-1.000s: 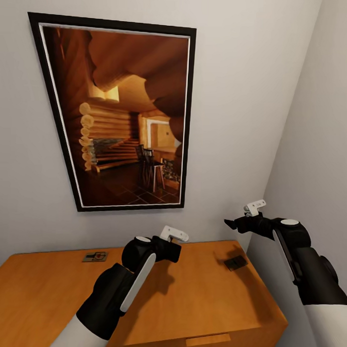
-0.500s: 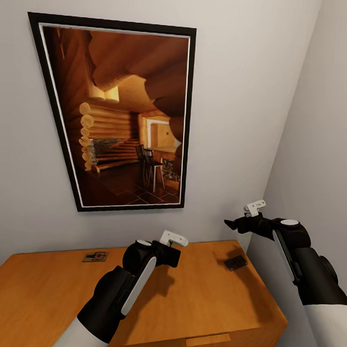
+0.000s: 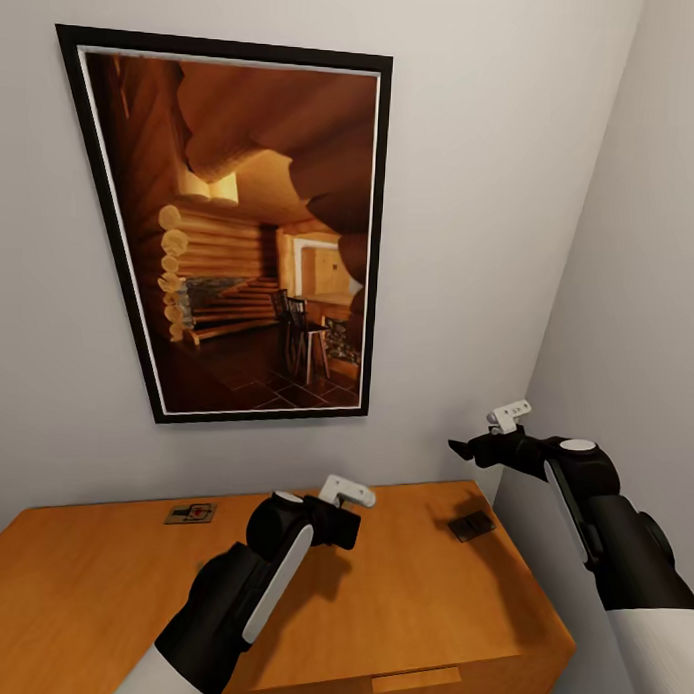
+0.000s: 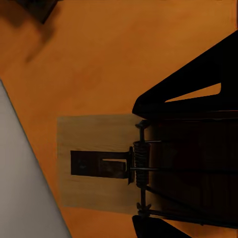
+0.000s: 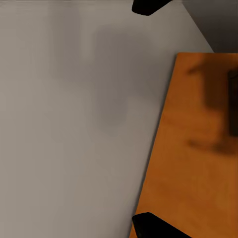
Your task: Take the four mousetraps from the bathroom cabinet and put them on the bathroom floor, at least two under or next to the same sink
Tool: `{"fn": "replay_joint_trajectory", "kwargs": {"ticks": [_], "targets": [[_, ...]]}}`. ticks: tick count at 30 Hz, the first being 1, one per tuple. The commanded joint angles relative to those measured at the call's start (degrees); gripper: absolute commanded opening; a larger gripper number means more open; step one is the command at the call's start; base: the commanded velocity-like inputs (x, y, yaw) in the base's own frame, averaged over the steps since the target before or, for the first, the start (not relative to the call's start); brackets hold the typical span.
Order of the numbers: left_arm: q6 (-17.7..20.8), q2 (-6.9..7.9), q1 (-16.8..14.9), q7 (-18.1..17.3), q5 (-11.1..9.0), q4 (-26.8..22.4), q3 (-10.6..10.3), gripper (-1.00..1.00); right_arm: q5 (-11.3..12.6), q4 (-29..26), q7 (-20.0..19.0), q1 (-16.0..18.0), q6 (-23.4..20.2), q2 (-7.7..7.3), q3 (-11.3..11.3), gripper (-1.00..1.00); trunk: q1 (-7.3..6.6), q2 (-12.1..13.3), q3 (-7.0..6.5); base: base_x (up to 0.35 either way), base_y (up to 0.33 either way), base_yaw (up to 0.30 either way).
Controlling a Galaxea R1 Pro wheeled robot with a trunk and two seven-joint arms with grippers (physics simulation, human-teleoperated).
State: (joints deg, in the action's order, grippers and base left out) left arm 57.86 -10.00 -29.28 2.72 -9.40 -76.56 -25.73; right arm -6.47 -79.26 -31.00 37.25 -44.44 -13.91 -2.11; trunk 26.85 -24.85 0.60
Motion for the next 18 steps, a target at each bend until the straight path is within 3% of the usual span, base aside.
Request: {"fn": "replay_joint_trajectory", "kwargs": {"ticks": [1,18], "targets": [[0.3,0.0,0.1,0.3,-0.3,0.1,0.0,-1.0,-0.6,-0.1,-0.3,0.0,-0.1,-0.01,-0.1,1.0,0.03,-0.1,0.06,0.0,0.0,0.0],[0.3,0.0,0.7,0.1,-0.3,0.4,-0.1,-1.0,-0.4,0.2,-0.3,0.0,0.1,0.27,-0.1,1.0,0.03,-0.1,0.06,0.0,0.0,0.0]]}}
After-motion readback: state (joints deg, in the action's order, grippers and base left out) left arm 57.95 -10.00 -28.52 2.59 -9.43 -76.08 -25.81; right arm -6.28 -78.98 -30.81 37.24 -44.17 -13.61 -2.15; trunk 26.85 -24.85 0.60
